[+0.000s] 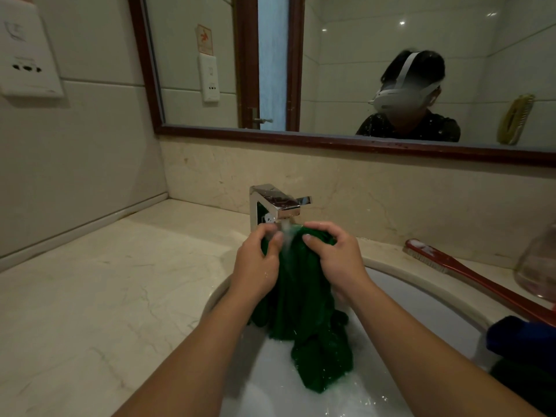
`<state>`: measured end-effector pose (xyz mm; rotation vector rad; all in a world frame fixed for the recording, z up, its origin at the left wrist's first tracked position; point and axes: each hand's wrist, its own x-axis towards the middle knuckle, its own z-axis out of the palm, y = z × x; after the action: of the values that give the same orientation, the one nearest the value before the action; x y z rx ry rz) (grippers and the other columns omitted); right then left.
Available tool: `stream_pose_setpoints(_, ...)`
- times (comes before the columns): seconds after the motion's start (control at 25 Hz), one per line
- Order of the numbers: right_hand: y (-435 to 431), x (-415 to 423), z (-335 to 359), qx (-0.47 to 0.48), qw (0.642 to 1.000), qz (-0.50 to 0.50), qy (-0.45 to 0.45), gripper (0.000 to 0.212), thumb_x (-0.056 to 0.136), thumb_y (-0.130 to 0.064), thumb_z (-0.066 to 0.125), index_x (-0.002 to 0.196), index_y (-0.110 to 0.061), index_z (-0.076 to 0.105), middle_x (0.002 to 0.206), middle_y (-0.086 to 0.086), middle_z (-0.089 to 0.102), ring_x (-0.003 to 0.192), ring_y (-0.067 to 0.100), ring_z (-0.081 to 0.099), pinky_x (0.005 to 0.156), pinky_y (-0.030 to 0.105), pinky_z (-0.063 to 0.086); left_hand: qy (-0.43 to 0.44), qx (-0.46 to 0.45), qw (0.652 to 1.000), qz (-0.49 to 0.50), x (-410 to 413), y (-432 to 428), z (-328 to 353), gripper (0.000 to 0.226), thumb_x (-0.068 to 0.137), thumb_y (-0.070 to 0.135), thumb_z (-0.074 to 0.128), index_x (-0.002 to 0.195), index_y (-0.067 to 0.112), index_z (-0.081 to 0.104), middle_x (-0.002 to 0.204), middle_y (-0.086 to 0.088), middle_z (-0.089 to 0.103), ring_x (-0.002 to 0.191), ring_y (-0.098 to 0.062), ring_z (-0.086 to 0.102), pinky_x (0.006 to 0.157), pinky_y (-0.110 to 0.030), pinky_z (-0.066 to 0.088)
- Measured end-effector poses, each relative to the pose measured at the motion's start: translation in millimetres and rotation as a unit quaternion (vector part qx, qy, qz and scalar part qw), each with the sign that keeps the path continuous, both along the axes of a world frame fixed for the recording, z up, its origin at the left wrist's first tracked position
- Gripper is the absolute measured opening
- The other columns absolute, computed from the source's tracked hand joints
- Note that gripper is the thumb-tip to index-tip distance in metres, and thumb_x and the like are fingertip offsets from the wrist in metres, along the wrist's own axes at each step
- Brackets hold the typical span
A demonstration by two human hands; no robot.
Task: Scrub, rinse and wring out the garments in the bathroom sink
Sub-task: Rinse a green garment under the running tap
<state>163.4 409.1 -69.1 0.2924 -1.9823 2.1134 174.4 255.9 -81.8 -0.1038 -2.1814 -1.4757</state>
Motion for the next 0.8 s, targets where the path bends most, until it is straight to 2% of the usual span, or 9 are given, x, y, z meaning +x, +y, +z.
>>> stream_pose_setpoints(0.08,-2,0,-3,0.032,0.999,0.008,-0.006,0.02,0.098,-0.006,0.065,0.105,-0.022,0.073,0.101,-0.006,0.072,0.087,0.003,0.07,0.068,0.016,0.056,0.008,0.038,0.999,-0.001,-1,3,0,0.01,0.104,0.028,0.054,0.108,0.031,0.063,0.103,0.014,0.065,0.099,-0.009,0.062,0.085,-0.033,0.054)
stream_pose_setpoints(0.2,-7,1,-11,0.082,0.996,0.04,-0.004,0.015,0.098,-0.016,0.067,0.107,-0.027,0.073,0.106,-0.007,0.074,0.101,0.013,0.071,0.088,0.035,0.061,-0.002,0.115,0.993,0.01,-1,4,3,0.011,0.102,0.024,0.057,0.106,0.03,0.066,0.103,0.013,0.067,0.1,-0.008,0.064,0.086,-0.031,0.056)
stream_pose_setpoints(0.24,-9,2,-12,0.094,0.994,0.06,-0.004,0.014,0.095,-0.018,0.072,0.105,-0.027,0.074,0.105,-0.008,0.074,0.101,0.014,0.071,0.089,0.038,0.061,-0.005,0.129,0.992,0.017,-2,2,3,0.011,0.102,0.023,0.059,0.106,0.029,0.067,0.104,0.012,0.068,0.101,-0.009,0.064,0.086,-0.03,0.055)
stream_pose_setpoints(0.32,-8,2,-10,0.118,0.99,0.073,0.004,0.018,0.088,-0.017,0.08,0.103,-0.025,0.075,0.1,-0.008,0.075,0.096,0.013,0.072,0.085,0.035,0.061,-0.006,0.133,0.991,0.022,0,-1,4,0.01,0.1,0.024,0.062,0.105,0.029,0.069,0.106,0.011,0.069,0.104,-0.01,0.064,0.09,-0.031,0.054)
stream_pose_setpoints(0.4,-3,-3,-5,0.093,0.995,0.043,-0.001,0.021,0.086,-0.014,0.081,0.105,-0.022,0.076,0.1,-0.005,0.075,0.093,0.015,0.073,0.081,0.032,0.061,-0.002,0.129,0.991,0.024,4,-5,6,0.009,0.098,0.025,0.065,0.103,0.029,0.071,0.105,0.012,0.07,0.105,-0.009,0.064,0.09,-0.031,0.054)
stream_pose_setpoints(0.52,-1,-9,-4,0.022,0.999,0.029,-0.029,0.023,0.085,-0.011,0.082,0.106,-0.019,0.076,0.102,0.003,0.076,0.086,0.017,0.076,0.077,0.037,0.064,-0.002,0.12,0.992,0.037,6,-10,7,0.012,0.097,0.028,0.067,0.107,0.027,0.074,0.106,0.013,0.07,0.104,-0.006,0.063,0.092,-0.033,0.055)
stream_pose_setpoints(0.64,-6,-10,-9,0.045,0.998,0.023,-0.033,0.024,0.084,-0.015,0.084,0.107,-0.02,0.078,0.108,0.004,0.077,0.096,0.02,0.075,0.087,0.044,0.062,-0.014,0.111,0.993,0.045,1,-9,4,0.01,0.097,0.028,0.067,0.104,0.028,0.074,0.105,0.012,0.071,0.103,-0.007,0.064,0.092,-0.036,0.056)
stream_pose_setpoints(0.72,-2,-10,-10,0.05,0.996,0.062,-0.048,0.026,0.085,-0.017,0.083,0.109,-0.02,0.078,0.111,0.002,0.076,0.104,0.021,0.073,0.092,0.043,0.06,-0.028,0.133,0.99,0.034,-1,-5,6,0.009,0.098,0.027,0.066,0.103,0.028,0.072,0.106,0.01,0.071,0.103,-0.01,0.065,0.087,-0.032,0.056)
stream_pose_setpoints(0.8,5,-6,-5,0.045,0.989,0.121,-0.076,0.025,0.087,-0.014,0.08,0.112,-0.014,0.076,0.105,0.005,0.078,0.097,0.023,0.075,0.085,0.037,0.063,-0.05,0.169,0.984,0.013,0,0,10,0.009,0.099,0.025,0.064,0.104,0.028,0.071,0.107,0.007,0.07,0.099,-0.01,0.066,0.072,-0.021,0.055)
